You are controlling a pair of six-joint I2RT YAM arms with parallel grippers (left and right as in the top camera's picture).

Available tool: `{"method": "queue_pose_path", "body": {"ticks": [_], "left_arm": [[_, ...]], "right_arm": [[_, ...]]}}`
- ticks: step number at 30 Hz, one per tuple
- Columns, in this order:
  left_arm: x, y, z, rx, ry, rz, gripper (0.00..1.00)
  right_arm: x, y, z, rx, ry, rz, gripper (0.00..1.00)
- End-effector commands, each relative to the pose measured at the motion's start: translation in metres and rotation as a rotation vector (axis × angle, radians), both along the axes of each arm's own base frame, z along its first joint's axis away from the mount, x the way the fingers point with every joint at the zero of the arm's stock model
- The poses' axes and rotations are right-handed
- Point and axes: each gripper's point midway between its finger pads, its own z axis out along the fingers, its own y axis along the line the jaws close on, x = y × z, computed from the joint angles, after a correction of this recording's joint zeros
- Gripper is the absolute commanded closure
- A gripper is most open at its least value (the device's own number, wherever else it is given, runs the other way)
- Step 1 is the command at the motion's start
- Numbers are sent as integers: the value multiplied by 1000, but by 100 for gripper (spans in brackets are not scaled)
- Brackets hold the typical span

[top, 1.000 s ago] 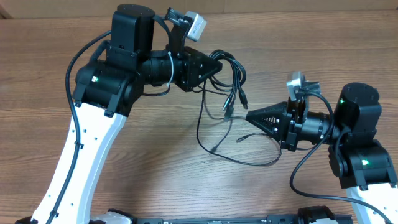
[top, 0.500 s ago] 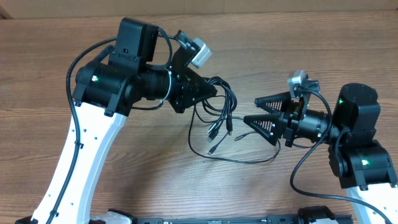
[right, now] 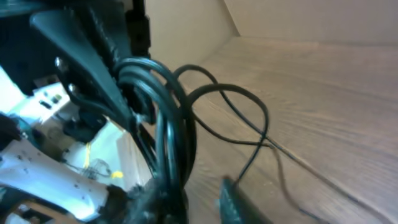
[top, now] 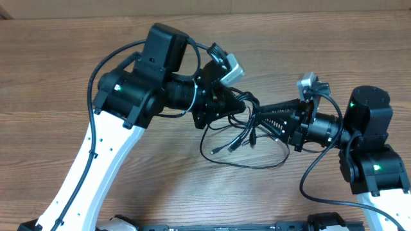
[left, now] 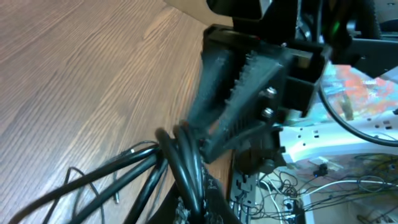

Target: Untangle cables

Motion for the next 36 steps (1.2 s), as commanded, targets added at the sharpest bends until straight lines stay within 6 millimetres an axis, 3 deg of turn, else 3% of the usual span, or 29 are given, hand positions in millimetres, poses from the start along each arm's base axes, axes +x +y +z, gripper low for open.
{"method": "queue_pose_path", "body": {"ticks": [1,5,11,17,22,24,26,29,32,36], "left_arm": [[5,0,5,2,-28,16,96],[19,4,0,38,1,113,96],[45,2,11,5,39,274,96],[66,0,26,-51,47,386,96],[67,1,27,-47,7,373,96],[64,1,23,-25,-28,341,96],[59,3,17,8,-72,297,96],[49,8,2,78,-125,223,96],[32,13,-11,132,-154,122,96],[9,9,-10,91,-172,-24,96]], "right_arm": [[-3,1,5,1,-21,5,96],[-5,2,5,7,-16,18,96],[-36,11,9,47,-64,205,96],[-46,9,-12,1,-8,212,96],[-34,-1,-36,-96,79,92,96],[-26,-6,-42,-122,122,27,86],[-17,-11,-46,-139,159,-42,62],[-10,-12,-43,-133,154,-72,39],[-4,-12,-35,-109,129,-87,21],[2,-11,-26,-89,95,-98,6]]}}
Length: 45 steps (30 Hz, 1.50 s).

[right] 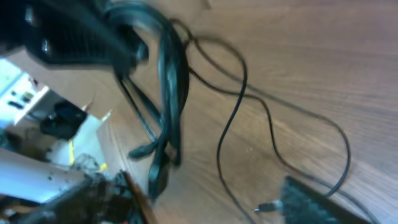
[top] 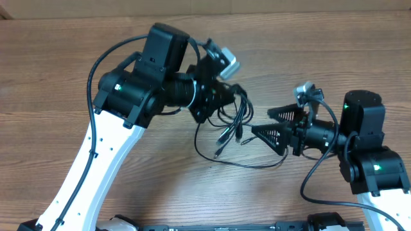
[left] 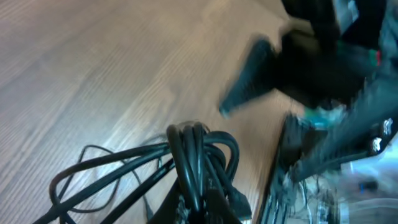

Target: Untangle cables

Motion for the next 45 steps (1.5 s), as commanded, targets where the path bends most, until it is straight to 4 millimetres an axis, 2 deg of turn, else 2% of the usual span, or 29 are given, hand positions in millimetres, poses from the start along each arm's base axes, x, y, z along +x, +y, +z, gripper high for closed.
{"method": "queue_pose_path", "body": {"ticks": [1,4,14,19,26,32,33,42,45], "left_arm": [[-23,-10,17,-82,-120,-228,96],[-39,-18,27,-157,-132,-327,96],[-65,-39,25,-151,-133,-417,96],[-71,-43,21,-125,-135,-430,96],[-92,-52,30,-194,-104,-508,96],[-115,-59,46,-298,-95,-618,96],[-119,-59,51,-328,-85,-638,96],[-120,-58,54,-340,-92,-641,96],[-119,-59,54,-340,-96,-641,96]], "right_arm": [[5,-1,10,14,-18,-31,0],[8,-1,15,23,-40,-35,0],[18,-2,28,44,-93,-63,0],[35,-15,23,29,-43,-206,0],[54,-36,14,-12,-8,-381,0],[69,-61,-14,-105,71,-546,0],[71,-66,-26,-137,111,-571,0],[72,-82,-72,-262,268,-643,0],[71,-87,-82,-296,299,-663,0]]}}
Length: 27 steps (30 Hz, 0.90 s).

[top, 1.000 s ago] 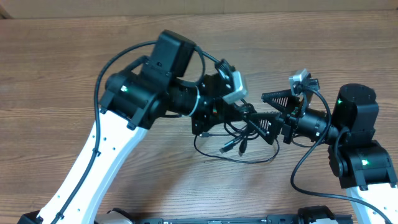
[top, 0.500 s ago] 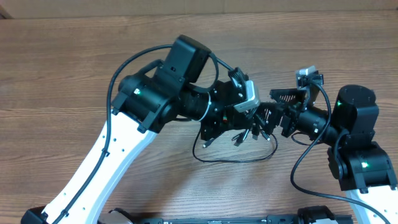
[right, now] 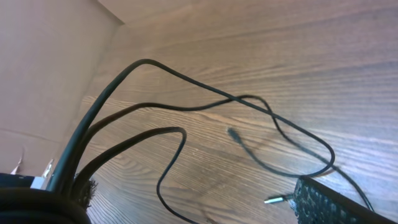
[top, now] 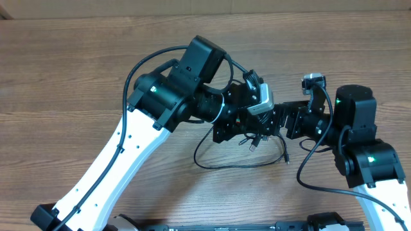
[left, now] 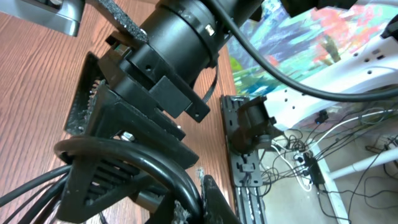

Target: Untangle cables

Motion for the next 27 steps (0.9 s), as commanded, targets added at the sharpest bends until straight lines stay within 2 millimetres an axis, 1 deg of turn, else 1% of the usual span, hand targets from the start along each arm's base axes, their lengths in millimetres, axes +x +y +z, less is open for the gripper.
{"method": "queue_pose_path", "body": {"ticks": [1,6,9,11,12,16,18,21,23,24,27], "left_arm": [[-52,1,50,-194,24,-188,96],[-49,2,51,-194,22,-179,96],[-43,6,49,-186,25,-154,96],[-32,9,44,-149,41,-94,96],[-21,12,39,-108,63,-26,96],[7,24,27,-20,138,156,96],[14,28,24,2,165,211,96],[16,29,24,4,173,223,96],[11,25,23,8,172,207,96],[11,24,23,10,171,205,96],[16,25,16,47,148,238,96]], "right_arm": [[26,-55,-45,-197,109,-279,0],[23,-60,-54,-227,144,-296,0],[19,-60,-57,-225,170,-300,0],[16,-60,-60,-215,195,-314,0],[14,-61,-62,-211,214,-322,0],[7,-64,-68,-204,273,-358,0],[4,-67,-71,-205,300,-387,0],[-1,-66,-74,-195,329,-391,0],[-4,-51,-71,-133,342,-328,0],[-4,-48,-69,-119,341,-311,0],[-5,-29,-59,-51,311,-204,0]]}}
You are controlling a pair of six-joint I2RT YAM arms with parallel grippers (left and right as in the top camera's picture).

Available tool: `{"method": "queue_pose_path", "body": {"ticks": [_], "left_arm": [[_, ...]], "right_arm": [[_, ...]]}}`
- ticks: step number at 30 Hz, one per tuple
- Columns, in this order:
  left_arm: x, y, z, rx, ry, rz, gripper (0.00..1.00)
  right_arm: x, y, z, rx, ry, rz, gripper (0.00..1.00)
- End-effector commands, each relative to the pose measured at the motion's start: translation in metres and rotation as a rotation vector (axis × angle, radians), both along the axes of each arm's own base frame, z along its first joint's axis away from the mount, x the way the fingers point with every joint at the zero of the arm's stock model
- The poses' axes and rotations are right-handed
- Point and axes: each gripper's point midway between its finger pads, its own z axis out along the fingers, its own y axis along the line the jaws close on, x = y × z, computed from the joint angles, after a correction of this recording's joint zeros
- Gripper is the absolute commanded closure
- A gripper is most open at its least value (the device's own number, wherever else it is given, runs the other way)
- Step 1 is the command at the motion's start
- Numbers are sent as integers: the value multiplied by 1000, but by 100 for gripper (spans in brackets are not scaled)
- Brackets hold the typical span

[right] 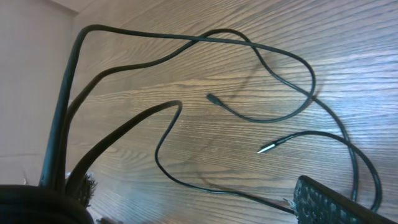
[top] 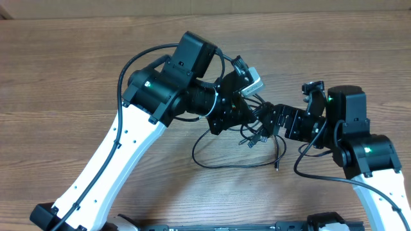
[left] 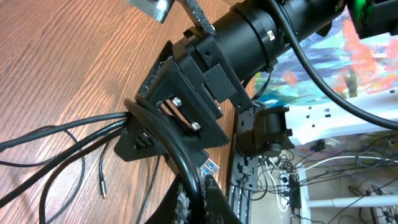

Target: Untangle cables

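A bundle of black cables (left: 163, 135) runs between the fingers of my left gripper (left: 196, 200), which is shut on it above the table. From there the cables hang and spread into loose loops (top: 226, 164) on the wood. My right gripper (top: 267, 122) is right against the left gripper (top: 239, 106). Its fingers (left: 142, 144) stand open on either side of the bundle. In the right wrist view the gripper (right: 193, 183) is wide open, the thick bundle (right: 31, 199) lies by the left finger, and thin cables (right: 273, 57) with bare plug ends (right: 267, 148) trail over the table.
The wooden table (top: 64, 77) stretches wide to the left and back. Both arms crowd the middle right. Beyond the table's edge the left wrist view shows a power strip and floor cables (left: 280, 180).
The left gripper with the bundle has shifted a little left and back. The right gripper has followed it and is still open around the cables. The loose ends lie more spread out.
First both grippers met at the bundle, the right one closed in on it. Then the right gripper stood open and apart to the right while the left kept the bundle. Later the two were together again further right, as they are now.
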Motion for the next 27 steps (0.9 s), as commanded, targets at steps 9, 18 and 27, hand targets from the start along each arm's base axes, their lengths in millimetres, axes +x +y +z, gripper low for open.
{"method": "queue_pose_path", "body": {"ticks": [9,18,27], "left_arm": [[36,52,-14,267,-4,453,96],[58,72,-19,334,-21,642,96],[49,40,2,170,21,519,96]], "right_arm": [[14,10,11,71,-105,87,0],[8,21,19,92,-172,202,0],[-8,21,7,45,-150,281,0]]}}
